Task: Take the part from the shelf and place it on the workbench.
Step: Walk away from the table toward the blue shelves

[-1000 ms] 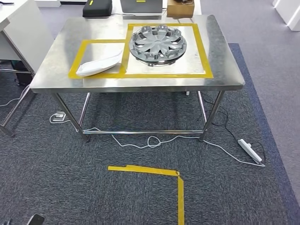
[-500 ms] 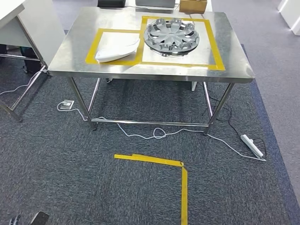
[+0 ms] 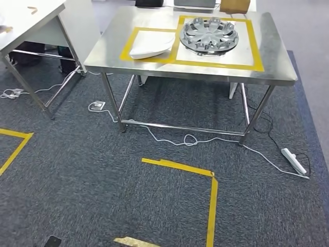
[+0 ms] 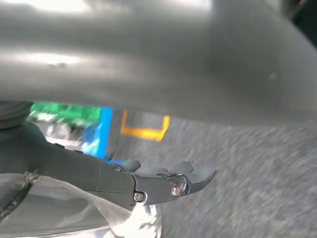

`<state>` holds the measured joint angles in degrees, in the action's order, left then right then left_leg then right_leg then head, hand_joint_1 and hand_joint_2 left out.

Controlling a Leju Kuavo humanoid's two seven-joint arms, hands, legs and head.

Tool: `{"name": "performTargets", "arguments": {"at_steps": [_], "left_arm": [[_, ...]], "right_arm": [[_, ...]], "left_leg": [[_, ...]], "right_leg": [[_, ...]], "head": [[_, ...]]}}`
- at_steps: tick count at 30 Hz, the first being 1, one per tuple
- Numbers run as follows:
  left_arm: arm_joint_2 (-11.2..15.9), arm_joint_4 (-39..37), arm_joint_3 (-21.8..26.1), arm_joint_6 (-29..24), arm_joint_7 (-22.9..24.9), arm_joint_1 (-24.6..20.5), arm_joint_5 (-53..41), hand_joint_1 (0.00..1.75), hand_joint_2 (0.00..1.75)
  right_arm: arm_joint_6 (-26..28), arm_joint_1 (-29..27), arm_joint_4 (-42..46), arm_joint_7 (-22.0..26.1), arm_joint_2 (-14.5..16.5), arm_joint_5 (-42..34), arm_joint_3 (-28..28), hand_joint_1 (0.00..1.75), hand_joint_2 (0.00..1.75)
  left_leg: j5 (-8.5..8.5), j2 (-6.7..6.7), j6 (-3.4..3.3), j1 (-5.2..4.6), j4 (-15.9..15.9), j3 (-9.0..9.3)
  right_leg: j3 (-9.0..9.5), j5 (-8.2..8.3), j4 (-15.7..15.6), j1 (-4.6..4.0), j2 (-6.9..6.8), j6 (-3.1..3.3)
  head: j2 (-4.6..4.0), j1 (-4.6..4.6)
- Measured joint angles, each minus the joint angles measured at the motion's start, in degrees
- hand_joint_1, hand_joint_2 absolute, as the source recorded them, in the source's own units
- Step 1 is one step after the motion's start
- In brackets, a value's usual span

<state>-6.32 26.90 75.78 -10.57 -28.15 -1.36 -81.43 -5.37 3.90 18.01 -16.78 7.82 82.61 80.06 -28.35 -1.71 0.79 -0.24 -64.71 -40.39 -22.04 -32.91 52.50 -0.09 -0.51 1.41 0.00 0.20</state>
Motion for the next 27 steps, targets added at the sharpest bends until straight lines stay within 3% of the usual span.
{"name": "performTargets", "arguments": {"at_steps": [1, 2, 3, 4, 6, 8, 9, 11, 13, 15, 17, 18, 19, 20, 22, 24, 26, 27], "left_arm": [[-0.14, -0.66, 0.20, 0.69, -0.02, -0.16, 0.40, 0.00, 0.00], [-0.31, -1.30, 0.43, 1.16, -0.14, -0.30, 0.92, 0.00, 0.00], [-0.49, -1.85, 0.63, 1.35, -0.33, -0.38, 1.30, 0.00, 0.00], [-0.62, -2.30, 0.81, 1.39, -0.52, -0.41, 1.53, 0.00, 0.00], [-0.86, -2.98, 1.03, 1.32, -0.77, -0.50, 1.69, 0.00, 0.00], [-1.04, -3.47, 1.19, 1.26, -0.86, -0.76, 1.71, 0.00, 0.00], [-1.13, -3.69, 1.29, 1.24, -0.89, -0.88, 1.73, 0.00, 0.00], [-1.23, -4.03, 1.51, 1.21, -0.92, -0.91, 1.80, 0.00, 0.00], [-1.35, -4.28, 1.64, 1.21, -0.92, -0.96, 1.86, 0.00, 0.00], [-1.48, -4.49, 1.76, 1.21, -0.92, -1.24, 1.87, 0.00, 0.00], [-1.51, -4.68, 1.92, 1.21, -0.95, -1.40, 2.02, 0.00, 0.00], [-1.51, -4.78, 2.01, 1.21, -0.98, -1.38, 2.27, 0.00, 0.00], [-1.54, -4.90, 2.14, 1.21, -1.01, -1.36, 2.69, 0.00, 0.00], [-1.62, -5.02, 2.34, 1.21, -1.00, -1.37, 3.26, 0.00, 0.00], [-1.88, -5.26, 2.90, 1.14, -0.65, -1.53, 4.30, 0.00, 0.00], [-2.23, -5.46, 3.34, 0.85, -0.01, -1.67, 4.73, 0.00, 0.00], [-2.54, -5.61, 3.67, 0.43, 0.59, -1.51, 5.11, 0.00, 0.00], [-2.72, -5.68, 3.88, 0.27, 0.83, -1.37, 5.43, 0.00, 0.00]], "right_arm": [[0.11, -0.13, -0.01, -0.09, 0.00, 0.09, -0.01, 0.00, 0.00], [0.23, -0.18, -0.02, -0.17, 0.00, 0.18, -0.01, 0.00, 0.00], [0.33, -0.15, -0.07, -0.23, 0.00, 0.20, -0.02, 0.00, 0.00], [0.43, -0.06, -0.14, -0.23, 0.00, 0.20, -0.02, 0.00, 0.00], [0.57, 0.14, -0.31, -0.23, 0.00, 0.20, -0.02, 0.00, 0.00], [0.62, 0.31, -0.44, -0.20, 0.00, 0.20, -0.01, 0.00, 0.00], [0.64, 0.46, -0.49, -0.18, 0.00, 0.20, 0.00, 0.00, 0.00], [0.67, 0.88, -0.54, -0.13, 0.00, 0.21, -0.01, 0.00, 0.00], [0.67, 1.05, -0.55, -0.11, 0.00, 0.22, -0.01, 0.00, 0.00], [0.67, 0.83, -0.57, 0.00, 0.00, 0.22, 0.00, 0.00, 0.00], [0.69, 0.53, -0.65, -0.03, 0.00, 0.22, 0.01, 0.00, 0.00], [0.73, 0.41, -0.68, -0.08, 0.00, 0.21, 0.01, 0.00, 0.00], [0.78, 0.33, -0.70, -0.14, -0.01, 0.21, 0.01, 0.00, 0.00], [0.83, 0.29, -0.70, -0.14, -0.01, 0.20, 0.01, 0.00, 0.00], [0.94, 0.33, -0.71, -0.09, -0.02, 0.14, 0.02, 0.00, 0.00], [1.07, 0.37, -0.76, 0.23, -0.04, 0.07, 0.02, 0.00, 0.00], [1.19, 0.39, -0.83, 0.36, -0.02, 0.05, 0.01, 0.00, 0.00], [1.23, 0.46, -0.88, 0.23, 0.00, 0.05, 0.01, 0.00, 0.00]], "left_leg": [[-2.27, 0.68, 0.40, 0.33, -4.02, -0.83], [-3.06, 1.07, 0.78, 0.70, -7.51, -1.31], [-2.56, 1.33, 1.13, 1.07, -9.46, -1.10], [-1.32, 1.59, 1.42, 1.40, -9.25, 0.11], [0.69, 3.14, 1.77, 1.80, -2.74, 5.39], [0.53, 4.84, 1.28, 1.56, 3.91, 9.75], [-0.01, 5.15, 0.71, 1.36, 5.37, 10.46], [-0.26, 4.44, -0.63, 1.26, 6.00, 10.01], [0.21, 3.53, -1.73, 1.37, 6.39, 9.45], [0.75, 2.42, -2.49, 1.27, 6.56, 8.79], [1.18, 1.09, -2.81, 0.97, 6.52, 8.14], [1.38, 0.39, -2.85, 0.83, 6.50, 7.95], [1.55, -0.31, -2.84, 0.71, 6.49, 7.84], [1.70, -1.01, -2.77, 0.63, 6.48, 7.79], [2.01, -2.29, -2.43, 0.50, 6.38, 7.62], [2.46, -3.44, -1.78, 0.45, 6.24, 7.06], [3.05, -4.61, -0.96, 0.55, 6.34, 6.54], [2.92, -4.46, -0.64, 0.57, 6.13, 6.30]], "right_leg": [[-0.45, 0.32, 0.11, 0.03, -0.89, -0.05], [-0.93, 0.58, 0.30, 0.08, -1.76, -0.17], [-1.41, 0.76, 0.55, 0.16, -2.55, -0.33], [-1.83, 0.85, 0.87, 0.27, -3.29, -0.51], [-2.32, 0.66, 1.56, 0.49, -4.61, -1.07], [-2.48, 0.28, 2.38, 0.45, -5.78, -1.87], [-2.45, 0.20, 2.71, 0.36, -6.28, -2.25], [-2.47, 0.14, 3.05, 0.31, -6.85, -2.94], [-3.59, -1.42, 4.85, 0.51, -4.42, -3.55], [-6.72, -4.99, 11.10, 0.68, -0.90, -3.77], [-10.50, -7.51, 18.49, 0.70, 0.27, -3.68], [-11.38, -7.23, 19.87, 0.68, 0.41, -3.56], [-11.23, -5.84, 19.06, 0.65, 0.52, -3.37], [-9.98, -3.55, 15.99, 0.63, 0.82, -3.11], [-6.76, 0.32, 8.41, 0.65, 2.83, -2.55], [-5.24, 1.26, 4.41, 0.66, 4.36, -2.44], [-5.21, 1.30, 3.71, 0.69, 3.68, -2.32], [-5.08, 1.63, 3.48, 0.79, 3.00, -2.01]], "head": [[0.00, -0.09], [0.00, -0.09], [0.00, -0.11], [0.00, -0.10], [0.00, -0.17], [0.00, -0.20], [0.00, -0.17], [0.00, -0.03], [0.00, 0.17], [0.00, 0.38], [0.00, 0.36], [0.00, 0.35], [0.00, 0.35], [0.00, 0.36], [0.00, 0.35], [0.00, 0.31], [0.00, 0.30], [0.00, 0.30]]}}
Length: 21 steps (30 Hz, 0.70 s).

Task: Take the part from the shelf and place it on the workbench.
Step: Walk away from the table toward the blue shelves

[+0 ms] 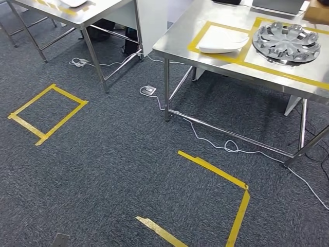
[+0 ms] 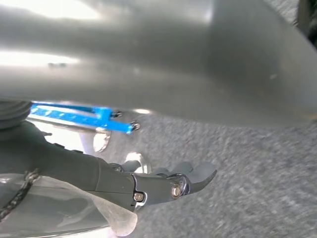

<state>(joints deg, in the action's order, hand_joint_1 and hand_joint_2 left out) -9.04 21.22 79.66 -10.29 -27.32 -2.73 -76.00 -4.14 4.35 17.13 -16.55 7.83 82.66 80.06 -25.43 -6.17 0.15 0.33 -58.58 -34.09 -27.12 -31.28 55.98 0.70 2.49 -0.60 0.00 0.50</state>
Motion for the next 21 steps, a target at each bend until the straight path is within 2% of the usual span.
{"name": "performTargets", "arguments": {"at_steps": [1, 2, 4, 5, 6, 7, 8, 10, 11, 12, 14, 15, 17, 19, 20, 21], "left_arm": [[-0.19, -0.08, 0.25, -0.12, 0.26, 0.09, 0.39, 0.00, 0.00], [-0.37, -0.14, 0.49, -0.18, 0.46, 0.07, 0.75, 0.00, 0.00], [-0.73, -0.22, 0.87, -0.17, 0.73, -0.19, 1.34, 0.00, 0.00], [-0.88, -0.23, 1.02, -0.15, 0.75, -0.27, 1.53, 0.00, 0.00], [-1.03, -0.24, 1.18, -0.14, 0.71, -0.29, 1.69, 0.00, 0.00], [-1.17, -0.24, 1.30, -0.13, 0.66, -0.24, 1.87, 0.00, 0.00], [-1.28, -0.24, 1.40, -0.13, 0.57, -0.18, 2.03, 0.00, 0.00], [-1.43, -0.24, 1.51, -0.10, 0.44, -0.24, 2.29, 0.00, 0.00], [-1.51, -0.24, 1.56, -0.07, 0.40, -0.37, 2.36, 0.00, 0.00], [-1.57, -0.24, 1.63, -0.03, 0.38, -0.45, 2.46, 0.00, 0.00], [-1.67, -0.24, 1.83, 0.05, 0.37, -0.32, 2.68, 0.00, 0.00], [-1.73, -0.24, 1.92, 0.08, 0.37, -0.16, 2.77, 0.00, 0.00], [-1.89, -0.24, 1.98, 0.15, 0.32, -0.18, 2.87, 0.00, 0.00], [-2.04, -0.24, 1.98, 0.22, 0.22, -0.50, 2.99, 0.00, 0.00], [-2.09, -0.24, 1.99, 0.27, 0.16, -0.59, 3.04, 0.00, 0.00], [-2.16, -0.24, 2.01, 0.31, 0.12, -0.57, 3.06, 0.00, 0.00]], "right_arm": [[0.03, 0.07, -0.05, -0.13, 0.03, 0.00, 0.00, 0.00, 0.00], [0.10, 0.11, -0.10, -0.21, 0.05, 0.00, 0.00, 0.00, 0.00], [0.36, 0.06, -0.14, -0.20, 0.05, 0.08, 0.00, 0.00, 0.00], [0.51, 0.00, -0.15, -0.20, 0.04, 0.15, 0.00, 0.00, 0.00], [0.63, -0.03, -0.16, -0.22, 0.02, 0.24, 0.00, 0.00, 0.00], [0.72, 0.00, -0.16, -0.23, -0.02, 0.31, -0.01, 0.00, 0.00], [0.74, 0.08, -0.16, -0.24, -0.06, 0.36, -0.01, 0.00, 0.00], [0.73, 0.32, -0.17, -0.24, -0.21, 0.47, -0.02, 0.00, 0.00], [0.73, 0.41, -0.18, -0.21, -0.30, 0.57, -0.02, 0.00, 0.00], [0.73, 0.52, -0.20, -0.21, -0.41, 0.69, -0.03, 0.00, 0.00], [0.73, 0.86, -0.22, -0.20, -0.59, 0.85, -0.04, 0.00, 0.00], [0.75, 1.07, -0.23, -0.22, -0.67, 0.87, -0.04, 0.00, 0.00], [0.84, 1.30, -0.26, -0.14, -0.82, 0.86, -0.04, 0.00, 0.00], [0.90, 1.17, -0.39, 0.12, -0.91, 0.84, -0.03, 0.00, 0.00], [0.90, 1.03, -0.48, 0.23, -0.93, 0.83, -0.03, 0.00, 0.00], [0.91, 0.89, -0.56, 0.24, -0.94, 0.80, -0.02, 0.00, 0.00]], "left_leg": [[-0.86, 0.81, 0.27, -0.02, -0.99, -0.50], [-2.46, 2.05, 0.51, -0.04, -3.07, -1.41], [-6.86, 4.68, 0.98, 0.10, -10.15, -4.18], [-8.37, 5.25, 1.20, 0.21, -13.50, -5.31], [-8.87, 5.59, 1.37, 0.32, -15.38, -5.65], [-8.28, 5.84, 1.46, 0.41, -15.02, -4.93], [-6.85, 6.19, 1.47, 0.47, -12.47, -3.16], [-3.82, 8.10, 1.20, 0.31, -4.51, 1.54], [-3.08, 9.04, 0.82, 0.16, -1.52, 3.11], [-2.86, 9.68, 0.42, -0.02, 0.14, 3.82], [-2.87, 9.24, -0.46, -0.23, 0.70, 3.53], [-2.66, 8.77, -0.85, -0.19, 0.85, 3.38], [-2.15, 7.76, -1.70, 0.01, 1.17, 3.08], [-1.70, 6.51, -2.35, 0.03, 1.24, 2.55], [-1.53, 5.79, -2.52, -0.05, 1.23, 2.30], [-1.38, 5.06, -2.59, -0.14, 1.21, 2.13]], "right_leg": [[-0.01, 0.35, -0.26, 0.12, -0.73, 0.36], [0.04, 0.67, -0.50, 0.24, -1.55, 0.66], [-0.32, 0.92, -0.52, 0.10, -3.28, 0.93], [-0.47, 0.96, -0.49, 0.04, -4.18, 0.93], [-0.68, 0.97, -0.46, 0.01, -5.06, 0.91], [-0.75, 0.96, -0.44, 0.00, -5.87, 0.88], [-0.74, 0.93, -0.43, 0.00, -6.60, 0.82], [-0.39, 0.79, -0.34, -0.18, -7.89, 0.49], [-0.28, 0.71, -0.23, -0.36, -8.44, 0.21], [-0.17, 0.66, -0.13, -0.54, -8.99, -0.07], [-0.12, 0.72, -0.07, -0.69, -10.01, -0.63], [-0.16, 0.49, 0.04, -0.59, -9.89, -0.96], [-1.51, -1.61, 2.66, -0.40, -7.17, -1.52], [-5.04, -5.45, 9.96, -0.28, -3.73, -1.70], [-6.97, -6.87, 13.90, -0.24, -3.02, -1.67], [-8.28, -7.33, 16.45, -0.22, -2.70, -1.62]], "head": [[0.00, -0.21], [0.00, -0.41], [0.00, -0.80], [0.00, -0.81], [0.00, -0.82], [0.00, -0.82], [0.00, -0.84], [0.00, -0.86], [0.00, -0.86], [0.00, -0.83], [0.00, -0.76], [0.00, -0.73], [0.00, -0.45], [0.00, -0.16], [0.00, -0.13], [0.00, -0.14]]}}
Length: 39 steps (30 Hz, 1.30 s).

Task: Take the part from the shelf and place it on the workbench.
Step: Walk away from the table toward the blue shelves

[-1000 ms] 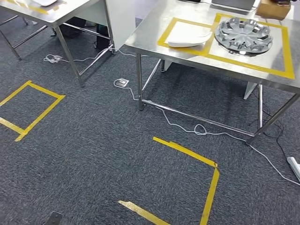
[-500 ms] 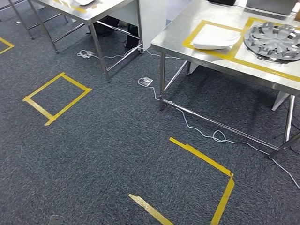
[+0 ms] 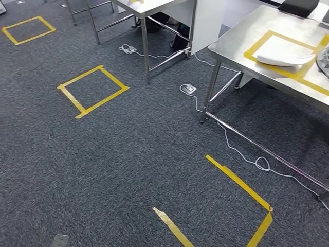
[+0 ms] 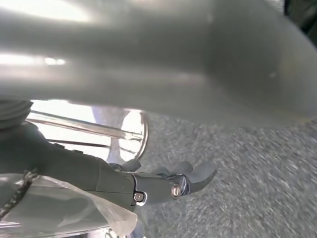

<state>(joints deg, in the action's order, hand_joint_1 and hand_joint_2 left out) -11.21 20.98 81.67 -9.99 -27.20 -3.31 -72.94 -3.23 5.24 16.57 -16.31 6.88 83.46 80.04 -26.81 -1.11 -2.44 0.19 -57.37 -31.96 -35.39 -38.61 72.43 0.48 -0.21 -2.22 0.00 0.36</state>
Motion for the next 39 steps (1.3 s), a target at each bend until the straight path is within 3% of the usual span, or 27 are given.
{"name": "performTargets", "arguments": {"at_steps": [1, 2, 4, 5, 7, 9, 11, 13, 15, 16, 17, 18, 20, 21, 22, 24, 26, 28, 30, 31, 32, 33, 35, 37, 39], "left_arm": [[-0.09, 0.00, 0.03, 0.02, -0.04, 0.08, 0.02, 0.00, 0.00], [-0.21, 0.00, 0.07, -0.04, -0.05, 0.15, -0.09, 0.00, 0.00], [-0.57, -0.02, 0.10, -0.54, 0.03, 0.15, -0.83, 0.00, 0.00], [-0.84, -0.05, 0.04, -1.00, 0.12, 0.04, -1.42, 0.00, 0.00], [-1.39, -0.36, -0.30, -2.36, 0.28, -0.19, -2.73, 0.00, 0.00], [-1.75, -1.01, -0.83, -3.88, 0.16, -0.30, -3.80, 0.00, 0.00], [-1.95, -1.74, -1.31, -4.96, -0.37, -0.48, -4.18, 0.00, 0.00], [-2.16, -2.41, -1.70, -5.43, -1.16, -0.97, -3.84, 0.00, 0.00], [-2.33, -2.86, -1.98, -5.50, -1.62, -1.32, -3.26, 0.00, 0.00], [-2.37, -2.98, -2.05, -5.49, -1.67, -1.32, -3.02, 0.00, 0.00], [-2.38, -3.04, -2.08, -5.46, -1.67, -1.27, -2.85, 0.00, 0.00], [-2.37, -3.09, -2.09, -5.43, -1.67, -1.23, -2.70, 0.00, 0.00], [-2.38, -3.12, -2.10, -5.37, -1.64, -1.31, -2.34, 0.00, 0.00], [-2.46, -3.13, -2.11, -5.35, -1.62, -1.38, -2.09, 0.00, 0.00], [-2.54, -3.13, -2.11, -5.34, -1.59, -1.37, -1.82, 0.00, 0.00], [-2.73, -3.13, -2.10, -5.33, -1.56, -1.11, -1.42, 0.00, 0.00], [-2.92, -3.13, -2.09, -5.32, -1.56, -0.94, -1.14, 0.00, 0.00], [-3.27, -3.13, -2.09, -5.16, -1.57, -1.08, -0.84, 0.00, 0.00], [-3.57, -3.13, -2.09, -4.82, -1.58, -1.04, -0.44, 0.00, 0.00], [-3.68, -3.13, -2.08, -4.60, -1.60, -0.91, -0.17, 0.00, 0.00], [-3.73, -3.12, -2.07, -4.33, -1.63, -0.77, 0.13, 0.00, 0.00], [-3.79, -3.11, -2.05, -3.98, -1.67, -0.67, 0.46, 0.00, 0.00], [-3.88, -3.09, -2.03, -3.15, -1.75, -0.60, 1.26, 0.00, 0.00], [-3.93, -2.98, -1.99, -2.27, -1.78, -0.51, 2.17, 0.00, 0.00], [-3.87, -2.78, -1.80, -1.42, -1.72, -0.11, 3.04, 0.00, 0.00]], "right_arm": [[0.00, -0.10, -0.04, -0.04, -0.05, -0.10, 0.00, 0.00, 0.00], [0.00, -0.17, -0.06, -0.08, -0.15, -0.36, 0.01, 0.00, 0.00], [-0.14, -0.20, -0.09, -0.11, -0.51, -1.38, 0.03, 0.00, 0.00], [-0.31, -0.22, -0.13, -0.01, -0.76, -2.02, 0.06, 0.00, 0.00], [-0.95, -0.32, -0.21, 0.26, -1.39, -3.15, 0.10, 0.00, 0.00], [-1.68, -0.38, -0.26, 0.21, -1.89, -3.86, 0.11, 0.00, 0.00], [-2.12, -0.40, -0.30, -0.03, -2.29, -4.01, 0.10, 0.00, 0.00], [-2.32, -0.63, -0.32, 0.01, -2.70, -3.82, 0.09, 0.00, 0.00], [-2.40, -0.81, -0.36, -0.02, -3.06, -3.49, 0.09, 0.00, 0.00], [-2.42, -0.77, -0.39, -0.07, -3.20, -3.34, 0.08, 0.00, 0.00], [-2.44, -0.67, -0.42, -0.10, -3.33, -3.23, 0.08, 0.00, 0.00], [-2.44, -0.54, -0.45, -0.10, -3.40, -3.15, 0.07, 0.00, 0.00], [-2.51, -0.32, -0.54, -0.10, -3.50, -3.06, 0.07, 0.00, 0.00], [-2.54, -0.22, -0.58, -0.05, -3.58, -3.03, 0.07, 0.00, 0.00], [-2.58, -0.10, -0.65, -0.02, -3.66, -3.01, 0.07, 0.00, 0.00], [-2.60, 0.24, -0.73, -0.03, -3.82, -2.92, 0.05, 0.00, 0.00], [-2.64, 0.54, -0.87, -0.12, -3.92, -2.88, 0.05, 0.00, 0.00], [-2.63, 0.50, -1.04, 0.05, -4.08, -2.85, 0.05, 0.00, 0.00], [-2.58, 0.27, -1.14, 0.20, -4.23, -2.73, 0.05, 0.00, 0.00], [-2.54, 0.19, -1.18, 0.19, -4.28, -2.60, 0.04, 0.00, 0.00], [-2.49, 0.14, -1.23, 0.15, -4.30, -2.43, 0.03, 0.00, 0.00], [-2.39, 0.11, -1.29, 0.11, -4.31, -2.19, 0.03, 0.00, 0.00], [-2.14, 0.10, -1.42, 0.06, -4.31, -1.62, 0.01, 0.00, 0.00], [-1.84, 0.13, -1.56, 0.32, -4.29, -0.92, -0.03, 0.00, 0.00], [-1.48, 0.30, -1.75, 0.47, -4.14, -0.15, -0.08, 0.00, 0.00]], "left_leg": [[0.13, -0.76, 0.03, -0.06, -0.02, -0.09], [0.24, -1.50, 0.13, -0.09, -0.04, -0.12], [0.42, -2.89, 0.44, -0.15, -0.20, -0.19], [0.48, -3.55, 0.67, -0.22, -0.41, -0.40], [0.73, -4.72, 1.33, -0.25, -0.68, -0.95], [1.02, -5.56, 2.07, -0.06, -0.75, -1.43], [-0.53, -3.77, 2.57, -0.03, -2.85, -2.48], [-4.59, -0.70, 3.02, 0.03, -9.32, -5.17], [-7.60, 0.53, 3.38, 0.26, -15.98, -7.66], [-7.58, 0.74, 3.43, 0.33, -16.90, -7.74], [-6.50, 0.90, 3.37, 0.35, -15.56, -6.75], [-4.69, 1.28, 3.17, 0.29, -12.21, -4.80], [-1.90, 3.39, 2.42, -0.18, -4.33, -0.58], [-1.32, 4.28, 2.04, -0.46, -1.78, 0.65], [-1.32, 4.75, 1.71, -0.72, -0.63, 1.06], [-1.16, 3.83, 1.12, -0.75, -0.24, 0.86], [-0.69, 2.70, 0.41, -0.48, 0.26, 0.82], [-0.34, 1.44, -0.07, -0.40, 0.53, 0.67], [-0.22, 0.03, -0.24, -0.52, 0.52, 0.48], [-0.19, -0.65, -0.27, -0.57, 0.50, 0.47], [-0.18, -1.37, -0.27, -0.60, 0.48, 0.52], [-0.18, -2.12, -0.23, -0.61, 0.45, 0.62], [-0.22, -3.55, 0.03, -0.68, 0.27, 0.65], [-0.12, -4.77, 0.64, -0.70, 0.03, 0.23], [0.11, -5.86, 1.38, -0.51, -0.07, -0.25]], "right_leg": [[-0.27, 0.77, 0.28, 0.00, 0.14, 0.08], [0.54, 2.50, -1.67, 0.02, 0.30, 0.19], [4.08, 6.53, -9.35, 0.13, 1.95, 0.48], [5.57, 7.56, -12.69, 0.27, 3.06, 0.55], [6.73, 7.75, -15.59, 0.33, 4.36, 0.72], [7.00, 7.99, -15.95, 0.33, 3.31, 1.26], [7.30, 8.51, -16.27, 0.48, 1.86, 1.99], [7.25, 8.73, -16.37, 0.44, 0.15, 2.29], [7.09, 8.73, -16.33, 0.28, -1.60, 2.31], [7.05, 8.71, -16.31, 0.22, -2.36, 2.29], [7.06, 8.69, -16.30, 0.18, -3.04, 2.26], [7.15, 8.64, -16.30, 0.14, -3.66, 2.19], [7.31, 8.43, -16.25, -0.04, -4.83, 1.85], [7.36, 8.31, -16.21, -0.16, -5.42, 1.62], [7.37, 8.22, -16.18, -0.27, -5.99, 1.36], [7.43, 8.07, -16.27, -0.28, -6.84, 0.78], [6.80, 6.68, -14.89, -0.06, -4.72, 0.18], [3.95, 3.17, -8.75, 0.13, -1.25, -0.12], [0.02, 0.26, -0.97, 0.14, 0.01, -0.12], [-1.04, 0.32, 0.71, 0.12, 0.14, -0.08], [-1.01, 1.59, 0.05, 0.11, 0.24, -0.01], [0.19, 3.84, -3.00, 0.14, 0.52, 0.10], [3.75, 7.93, -11.22, 0.36, 2.62, 0.34], [5.87, 8.95, -15.47, 0.45, 4.18, 0.58], [6.31, 8.84, -15.94, 0.30, 3.46, 1.02]], "head": [[0.00, 0.02], [0.00, 0.01], [0.00, 0.03], [0.00, -0.03], [0.00, -0.06], [0.00, 0.01], [0.00, -0.16], [0.00, -0.39], [0.00, -0.45], [0.00, -0.45], [0.00, -0.47], [0.00, -0.48], [0.00, -0.49], [0.00, -0.43], [0.00, -0.43], [0.00, -0.43], [0.00, -0.23], [0.00, 0.04], [0.00, 0.05], [0.00, 0.04], [0.00, 0.04], [0.00, 0.03], [0.00, 0.02], [0.00, -0.02], [0.00, -0.04]]}}
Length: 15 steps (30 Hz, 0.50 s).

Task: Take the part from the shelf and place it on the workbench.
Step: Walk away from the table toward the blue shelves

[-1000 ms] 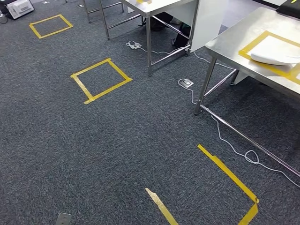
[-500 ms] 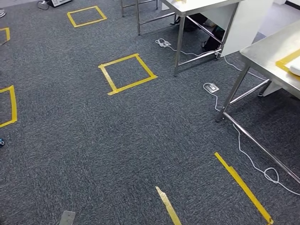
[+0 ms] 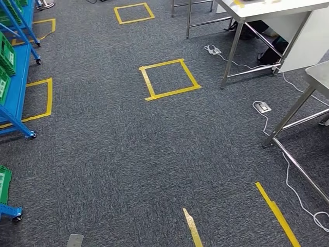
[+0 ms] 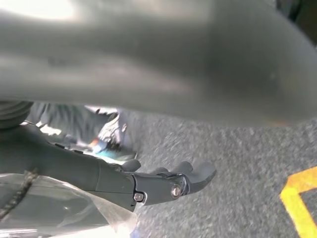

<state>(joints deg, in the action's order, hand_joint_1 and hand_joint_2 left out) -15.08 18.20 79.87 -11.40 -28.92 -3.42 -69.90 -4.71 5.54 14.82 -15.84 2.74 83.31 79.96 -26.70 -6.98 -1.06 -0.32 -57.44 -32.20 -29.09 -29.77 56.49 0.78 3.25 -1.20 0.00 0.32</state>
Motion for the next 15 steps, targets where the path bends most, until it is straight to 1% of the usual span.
{"name": "performTargets", "arguments": {"at_steps": [1, 2, 3, 4, 5, 6, 7, 8, 9, 10, 11, 12, 13, 14, 15], "left_arm": [[0.07, 0.14, 0.17, 0.41, 0.08, 0.24, 0.45, 0.00, 0.00], [0.15, 0.27, 0.38, 0.79, 0.22, 0.37, 0.91, 0.00, 0.00], [0.27, 0.41, 0.61, 1.14, 0.38, 0.39, 1.38, 0.00, 0.00], [0.38, 0.53, 0.84, 1.46, 0.55, 0.35, 1.84, 0.00, 0.00], [0.49, 0.64, 1.06, 1.74, 0.74, 0.31, 2.23, 0.00, 0.00], [0.59, 0.73, 1.26, 1.95, 0.87, 0.32, 2.51, 0.00, 0.00], [0.67, 0.83, 1.45, 2.10, 0.99, 0.39, 2.71, 0.00, 0.00], [0.74, 0.91, 1.61, 2.18, 1.09, 0.51, 2.82, 0.00, 0.00], [0.81, 1.00, 1.76, 2.21, 1.13, 0.62, 2.87, 0.00, 0.00], [0.90, 1.09, 1.90, 2.22, 1.15, 0.67, 2.91, 0.00, 0.00], [0.98, 1.18, 2.02, 2.22, 1.16, 0.66, 2.93, 0.00, 0.00], [1.04, 1.28, 2.11, 2.22, 1.16, 0.57, 2.95, 0.00, 0.00], [1.07, 1.36, 2.19, 2.21, 1.17, 0.50, 2.99, 0.00, 0.00], [1.07, 1.42, 2.26, 2.19, 1.18, 0.50, 3.06, 0.00, 0.00], [1.07, 1.49, 2.34, 2.14, 1.20, 0.57, 3.15, 0.00, 0.00]], "right_arm": [[0.25, 0.15, -0.09, -0.09, 0.17, 0.32, -0.03, 0.00, 0.00], [0.49, 0.29, -0.19, -0.18, 0.33, 0.62, -0.06, 0.00, 0.00], [0.77, 0.41, -0.31, -0.22, 0.51, 0.92, -0.09, 0.00, 0.00], [1.04, 0.53, -0.43, -0.24, 0.64, 1.19, -0.12, 0.00, 0.00], [1.30, 0.67, -0.55, -0.24, 0.75, 1.42, -0.14, 0.00, 0.00], [1.51, 0.86, -0.67, -0.28, 0.87, 1.59, -0.17, 0.00, 0.00], [1.64, 1.13, -0.79, -0.32, 1.00, 1.71, -0.19, 0.00, 0.00], [1.73, 1.42, -0.89, -0.36, 1.12, 1.78, -0.21, 0.00, 0.00], [1.75, 1.70, -1.01, -0.40, 1.24, 1.85, -0.23, 0.00, 0.00], [1.76, 1.97, -1.13, -0.40, 1.38, 1.90, -0.25, 0.00, 0.00], [1.77, 2.17, -1.22, -0.40, 1.49, 1.92, -0.26, 0.00, 0.00], [1.77, 2.31, -1.32, -0.36, 1.59, 1.95, -0.26, 0.00, 0.00], [1.77, 2.42, -1.40, -0.32, 1.63, 1.98, -0.27, 0.00, 0.00], [1.77, 2.56, -1.49, -0.32, 1.68, 2.04, -0.27, 0.00, 0.00], [1.77, 2.77, -1.56, -0.35, 1.74, 2.10, -0.30, 0.00, 0.00]], "left_leg": [[-0.20, 0.38, 0.29, 0.07, -0.30, -0.21], [-0.93, 1.41, 0.58, 0.06, -1.31, -0.67], [-2.30, 2.88, 0.85, 0.03, -3.40, -1.61], [-4.17, 4.58, 1.12, 0.06, -6.71, -3.08], [-6.13, 5.59, 1.40, 0.17, -10.78, -4.94], [-7.53, 6.08, 1.63, 0.34, -14.40, -6.59], [-7.95, 6.33, 1.79, 0.49, -16.56, -7.52], [-7.23, 6.50, 1.87, 0.60, -16.50, -7.37], [-5.50, 6.79, 1.84, 0.65, -14.03, -6.03], [-3.35, 7.54, 1.68, 0.63, -10.01, -3.91], [-1.87, 8.78, 1.46, 0.41, -6.00, -1.79], [-0.98, 9.84, 1.13, 0.18, -2.80, -0.18], [-0.75, 10.61, 0.83, -0.05, -1.00, 0.63], [-1.03, 10.75, 0.55, -0.30, -0.50, 0.71], [-0.97, 10.20, 0.21, -0.32, -0.29, 0.59]], "right_leg": [[0.08, 0.14, -0.17, 0.00, -0.65, 0.31], [0.20, 0.25, -0.36, 0.05, -1.36, 0.66], [0.31, 0.30, -0.53, 0.10, -2.17, 0.97], [0.40, 0.25, -0.58, 0.06, -3.05, 1.21], [0.42, 0.15, -0.56, -0.01, -3.93, 1.38], [0.44, 0.07, -0.54, -0.08, -4.82, 1.46], [0.49, -0.01, -0.52, -0.12, -5.66, 1.48], [0.58, -0.09, -0.51, -0.13, -6.41, 1.45], [0.75, -0.19, -0.51, -0.14, -7.08, 1.37], [0.98, -0.34, -0.51, -0.14, -7.73, 1.25], [1.11, -0.54, -0.50, -0.24, -8.34, 1.05], [1.18, -0.76, -0.44, -0.37, -8.92, 0.78], [1.27, -0.95, -0.40, -0.49, -9.51, 0.49], [1.35, -1.08, -0.40, -0.60, -10.11, 0.19], [1.57, -1.17, -0.43, -0.63, -10.72, -0.10]], "head": [[0.00, -0.01], [0.00, -0.14], [0.00, -0.27], [0.00, -0.39], [0.00, -0.50], [0.00, -0.50], [0.00, -0.50], [0.00, -0.50], [0.00, -0.51], [0.00, -0.52], [0.00, -0.51], [0.00, -0.51], [0.00, -0.45], [0.00, -0.42], [0.00, -0.41]]}}
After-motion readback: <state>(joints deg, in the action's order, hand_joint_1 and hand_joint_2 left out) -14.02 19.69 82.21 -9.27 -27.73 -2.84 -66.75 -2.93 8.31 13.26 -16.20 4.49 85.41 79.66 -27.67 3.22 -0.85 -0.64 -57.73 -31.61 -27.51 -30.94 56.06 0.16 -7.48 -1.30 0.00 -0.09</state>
